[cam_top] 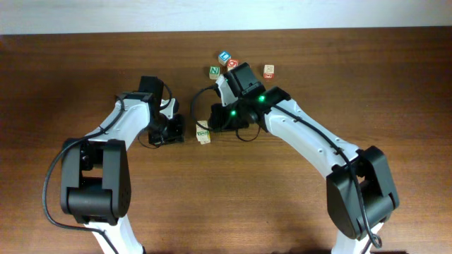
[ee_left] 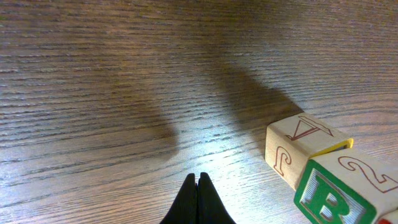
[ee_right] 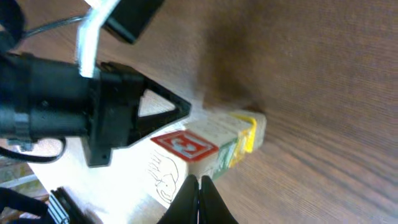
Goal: Rotate 4 blocks
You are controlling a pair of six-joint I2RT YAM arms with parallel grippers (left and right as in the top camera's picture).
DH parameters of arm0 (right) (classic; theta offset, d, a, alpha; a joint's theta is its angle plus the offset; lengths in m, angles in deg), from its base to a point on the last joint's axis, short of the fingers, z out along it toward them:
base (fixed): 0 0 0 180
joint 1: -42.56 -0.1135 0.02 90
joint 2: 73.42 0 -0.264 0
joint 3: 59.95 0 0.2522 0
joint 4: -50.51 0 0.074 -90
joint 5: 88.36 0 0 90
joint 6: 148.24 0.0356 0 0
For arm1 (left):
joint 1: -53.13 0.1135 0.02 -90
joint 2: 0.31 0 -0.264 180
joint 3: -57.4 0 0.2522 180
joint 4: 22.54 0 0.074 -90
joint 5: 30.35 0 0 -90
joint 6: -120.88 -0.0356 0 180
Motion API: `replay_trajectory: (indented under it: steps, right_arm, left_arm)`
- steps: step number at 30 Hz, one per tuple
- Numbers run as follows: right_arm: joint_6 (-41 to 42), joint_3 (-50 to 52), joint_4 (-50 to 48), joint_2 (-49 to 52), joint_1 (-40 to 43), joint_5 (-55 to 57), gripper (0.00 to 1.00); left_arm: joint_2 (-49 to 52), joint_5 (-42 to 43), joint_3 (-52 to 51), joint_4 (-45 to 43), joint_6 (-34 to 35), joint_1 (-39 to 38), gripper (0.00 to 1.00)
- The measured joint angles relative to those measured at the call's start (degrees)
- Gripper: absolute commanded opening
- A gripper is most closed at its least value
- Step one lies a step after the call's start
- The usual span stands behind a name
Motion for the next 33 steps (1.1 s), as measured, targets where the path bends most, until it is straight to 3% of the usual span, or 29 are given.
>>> replay_trajectory:
  steps: [8, 16, 17, 18, 19, 21, 22, 23, 24, 33]
  right_arm:
    - [-3.45, -10.58, 10.95, 0.63, 5.29, 0.24, 0.05]
    - [-8.81, -29.62, 33.11, -1.97, 8.94, 5.44, 0.29]
    - [-9.29, -32.02, 36.20, -2.95, 9.33, 7.17, 0.35]
    - [-9.44, -35.50, 40.26, -4.74, 9.75, 9.75, 0.41]
    - [-9.68, -39.01, 43.67, -6.91, 9.97, 12.39, 0.49]
    - [-10.14, -43.89, 48.09, -10.38, 10.12, 16.00, 0.61]
    - [-10.21, -46.05, 49.72, -12.50, 10.10, 17.42, 0.72]
    - [-10.32, -48.46, 51.41, -15.04, 10.10, 18.86, 0.91]
    - [-10.58, -50.01, 52.57, -17.27, 10.10, 19.65, 0.98]
    - [-10.40, -52.33, 57.83, -34.40, 10.10, 16.31, 0.98]
  left_arm:
    - [0.00, -0.98, 6.40, 4.63, 0.00, 0.00, 0.00]
    - [-3.52, -14.01, 33.16, 28.50, -1.53, 0.00, 0.00]
    - [-5.05, -15.10, 35.34, 30.03, -1.60, 0.00, 0.13]
    - [-7.56, -16.55, 37.86, 31.28, -1.60, 0.00, 0.43]
    - [-11.50, -17.90, 40.00, 32.09, -1.60, 0.00, 0.95]
    - [-17.31, -18.97, 41.31, 32.83, -2.03, 0.00, 0.99]
    - [-20.63, -19.41, 41.66, 33.88, -2.08, 0.00, 0.99]
    - [-24.09, -19.74, 41.99, 34.95, -2.16, 0.00, 0.99]
    - [-26.51, -19.91, 42.18, 35.54, -2.16, 0.00, 0.99]
    - [-36.44, -20.57, 42.29, 35.85, -2.19, 0.00, 0.99]
